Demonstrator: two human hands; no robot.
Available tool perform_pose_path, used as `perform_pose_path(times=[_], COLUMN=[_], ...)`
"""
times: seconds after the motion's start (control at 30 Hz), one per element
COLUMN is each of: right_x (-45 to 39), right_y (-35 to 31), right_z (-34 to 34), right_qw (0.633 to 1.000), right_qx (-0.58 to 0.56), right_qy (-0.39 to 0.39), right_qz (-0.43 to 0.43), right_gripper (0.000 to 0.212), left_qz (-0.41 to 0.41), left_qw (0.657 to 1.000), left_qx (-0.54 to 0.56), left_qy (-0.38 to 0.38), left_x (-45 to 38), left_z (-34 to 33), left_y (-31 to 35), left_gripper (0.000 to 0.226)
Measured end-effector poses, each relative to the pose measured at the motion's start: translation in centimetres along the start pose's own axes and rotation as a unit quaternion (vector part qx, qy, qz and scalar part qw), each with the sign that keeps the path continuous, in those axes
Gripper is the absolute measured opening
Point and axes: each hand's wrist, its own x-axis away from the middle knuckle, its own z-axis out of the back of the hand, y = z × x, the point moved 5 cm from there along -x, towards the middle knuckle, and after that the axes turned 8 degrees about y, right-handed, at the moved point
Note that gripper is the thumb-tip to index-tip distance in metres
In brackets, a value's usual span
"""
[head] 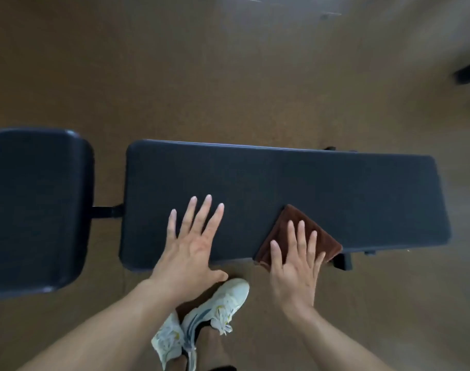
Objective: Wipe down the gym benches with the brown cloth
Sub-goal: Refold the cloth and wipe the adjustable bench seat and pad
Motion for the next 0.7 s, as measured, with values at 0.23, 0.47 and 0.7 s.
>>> perform_pose_path(times=[0.23, 0.47, 0.7], right_x=[-9.8, -18.9, -4.4], right_y=[-1.8, -7.8, 5.3], right_z=[2.3, 2.4, 2.2], right_qw=[0.993, 0.979, 0.965], right_qx=[0.063, 0.066, 0.046], right_qy=[-0.023, 0.002, 0.007], right_qz=[0.097, 0.192, 0.259], right_gripper=[0.066, 0.065, 0.064], left_qz=[0.020, 0.038, 0.121], left_qw=[0.987, 0.988, 0.983], left_qx=[-0.113, -0.105, -0.075], left_qy=[-0.115, -0.107, -0.117], left_x=[-3.3, -3.3, -4.3], left_z=[-3.2, -3.2, -2.5], left_y=[2.9, 3.1, 6.8], left_gripper=[0.144, 0.127, 0.152])
